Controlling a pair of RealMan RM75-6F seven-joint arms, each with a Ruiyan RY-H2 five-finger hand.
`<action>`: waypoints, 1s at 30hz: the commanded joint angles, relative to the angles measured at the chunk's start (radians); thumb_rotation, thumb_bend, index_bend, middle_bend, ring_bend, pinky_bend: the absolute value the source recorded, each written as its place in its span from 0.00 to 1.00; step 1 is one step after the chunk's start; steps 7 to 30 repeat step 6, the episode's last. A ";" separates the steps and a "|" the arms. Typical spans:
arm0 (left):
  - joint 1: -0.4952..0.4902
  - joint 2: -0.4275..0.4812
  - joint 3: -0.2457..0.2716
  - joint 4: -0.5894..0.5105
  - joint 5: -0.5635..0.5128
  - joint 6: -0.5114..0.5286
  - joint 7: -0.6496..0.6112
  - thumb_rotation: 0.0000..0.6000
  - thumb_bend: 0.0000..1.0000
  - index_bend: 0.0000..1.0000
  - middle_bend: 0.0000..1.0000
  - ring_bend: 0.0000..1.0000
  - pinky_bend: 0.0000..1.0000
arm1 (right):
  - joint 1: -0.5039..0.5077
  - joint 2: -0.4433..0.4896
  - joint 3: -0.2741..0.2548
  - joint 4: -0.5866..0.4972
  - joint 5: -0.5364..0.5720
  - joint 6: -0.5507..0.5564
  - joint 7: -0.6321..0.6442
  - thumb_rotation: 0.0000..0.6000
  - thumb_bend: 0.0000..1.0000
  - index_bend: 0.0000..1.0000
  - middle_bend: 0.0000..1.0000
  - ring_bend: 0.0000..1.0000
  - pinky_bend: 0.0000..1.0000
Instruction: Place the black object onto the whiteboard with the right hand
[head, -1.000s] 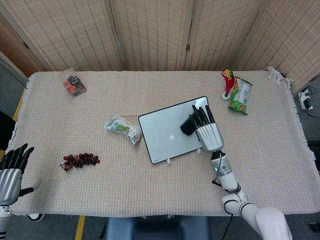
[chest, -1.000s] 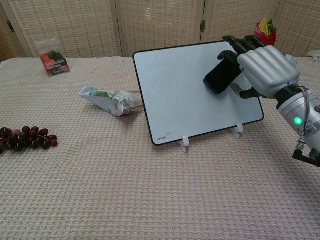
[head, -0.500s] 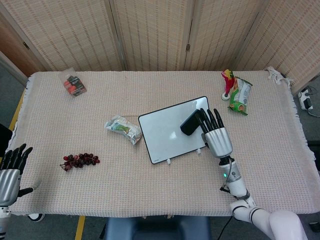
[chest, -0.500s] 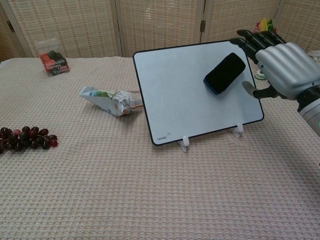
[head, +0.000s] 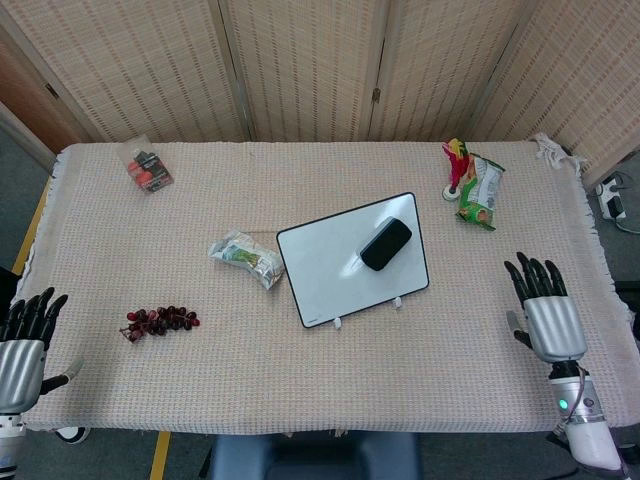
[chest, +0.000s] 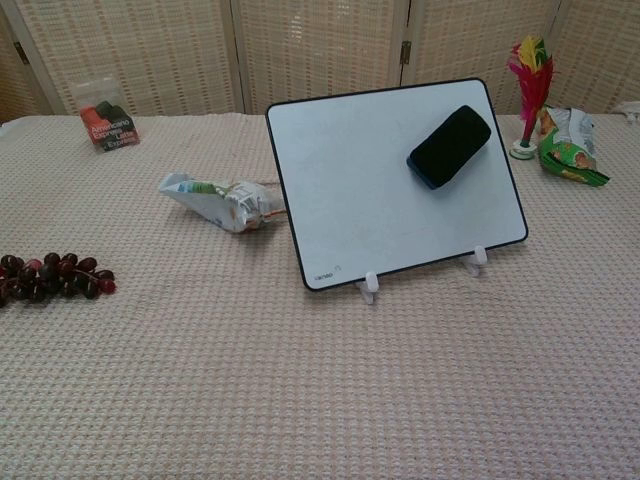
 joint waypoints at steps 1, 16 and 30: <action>0.001 -0.001 0.001 0.000 0.005 0.004 0.006 1.00 0.24 0.00 0.00 0.00 0.00 | -0.055 0.066 -0.022 -0.061 0.025 -0.004 -0.016 1.00 0.45 0.00 0.00 0.00 0.00; 0.006 -0.004 0.003 -0.002 0.017 0.019 0.009 1.00 0.24 0.00 0.00 0.00 0.00 | -0.061 0.061 -0.015 -0.060 0.024 -0.016 -0.033 1.00 0.45 0.00 0.00 0.00 0.00; 0.006 -0.004 0.003 -0.002 0.017 0.019 0.009 1.00 0.24 0.00 0.00 0.00 0.00 | -0.061 0.061 -0.015 -0.060 0.024 -0.016 -0.033 1.00 0.45 0.00 0.00 0.00 0.00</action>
